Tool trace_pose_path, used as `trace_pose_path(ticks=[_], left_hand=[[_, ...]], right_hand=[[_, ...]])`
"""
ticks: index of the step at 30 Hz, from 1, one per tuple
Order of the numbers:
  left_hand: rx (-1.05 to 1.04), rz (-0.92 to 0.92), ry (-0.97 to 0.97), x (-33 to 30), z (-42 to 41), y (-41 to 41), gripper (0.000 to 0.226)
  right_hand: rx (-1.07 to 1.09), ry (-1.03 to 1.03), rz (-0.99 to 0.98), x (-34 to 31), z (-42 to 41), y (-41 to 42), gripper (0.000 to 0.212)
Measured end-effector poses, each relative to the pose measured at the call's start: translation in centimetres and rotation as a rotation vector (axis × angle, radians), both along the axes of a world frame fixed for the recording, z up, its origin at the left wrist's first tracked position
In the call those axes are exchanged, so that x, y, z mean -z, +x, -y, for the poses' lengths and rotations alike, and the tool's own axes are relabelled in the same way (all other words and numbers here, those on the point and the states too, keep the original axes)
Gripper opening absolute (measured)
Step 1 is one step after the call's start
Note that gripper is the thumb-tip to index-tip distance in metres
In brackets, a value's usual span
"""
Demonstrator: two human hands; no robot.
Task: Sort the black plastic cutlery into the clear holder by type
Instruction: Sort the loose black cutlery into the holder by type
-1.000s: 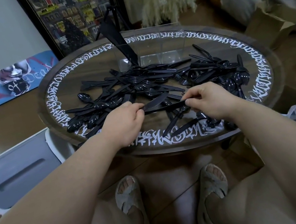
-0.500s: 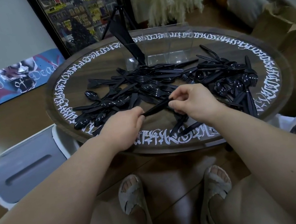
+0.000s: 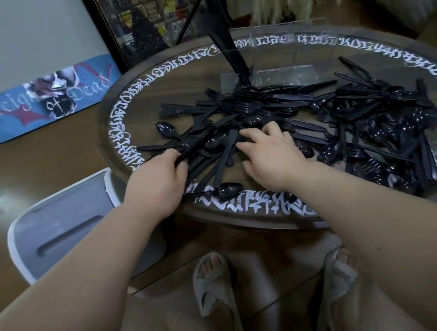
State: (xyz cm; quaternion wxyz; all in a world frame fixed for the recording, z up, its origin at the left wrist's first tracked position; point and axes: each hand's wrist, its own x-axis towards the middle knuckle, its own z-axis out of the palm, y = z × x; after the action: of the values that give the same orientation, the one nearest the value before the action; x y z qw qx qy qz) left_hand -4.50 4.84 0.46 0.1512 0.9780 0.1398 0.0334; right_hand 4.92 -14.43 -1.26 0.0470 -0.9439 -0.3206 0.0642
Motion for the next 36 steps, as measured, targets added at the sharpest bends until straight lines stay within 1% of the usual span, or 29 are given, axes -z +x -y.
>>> trace_pose_path(ticks=[4, 7, 9, 13, 18, 21, 26, 31, 36], left_hand=[[0.088, -0.026, 0.035, 0.4, 1.1, 0.3, 0.03], [0.139, -0.068, 0.084, 1.0, 2.2, 1.0, 0.035], [0.153, -0.078, 0.089, 1.5, 2.5, 1.4, 0.034], [0.109, -0.102, 0.044, 1.9, 2.4, 1.8, 0.022], [0.028, -0.112, -0.057, 1.5, 1.7, 2.0, 0.009], [0.005, -0.108, -0.092, 1.2, 1.6, 2.0, 0.008], [-0.002, -0.072, -0.139, 0.7, 1.7, 1.9, 0.008], [-0.009, -0.036, -0.174, 0.4, 1.7, 1.7, 0.008], [-0.007, 0.004, -0.166, 0.0, 2.0, 1.7, 0.007]], right_hand=[[-0.011, 0.029, 0.057, -0.2, 0.2, -0.4, 0.035], [-0.027, 0.033, 0.053, -0.4, 0.2, -0.6, 0.033], [-0.015, 0.039, 0.041, -0.3, 0.2, -0.6, 0.034], [0.03, 0.048, 0.002, -0.1, 0.7, -0.6, 0.039], [0.058, 0.075, -0.005, -0.3, 1.3, -0.2, 0.021], [0.067, 0.059, -0.036, -0.3, 1.6, -0.1, 0.017], [0.07, 0.022, -0.069, -0.1, 1.9, -0.1, 0.018], [0.078, 0.036, -0.051, 0.2, 2.5, -0.2, 0.018], [0.108, 0.106, -0.075, -0.4, 3.0, -0.1, 0.01]])
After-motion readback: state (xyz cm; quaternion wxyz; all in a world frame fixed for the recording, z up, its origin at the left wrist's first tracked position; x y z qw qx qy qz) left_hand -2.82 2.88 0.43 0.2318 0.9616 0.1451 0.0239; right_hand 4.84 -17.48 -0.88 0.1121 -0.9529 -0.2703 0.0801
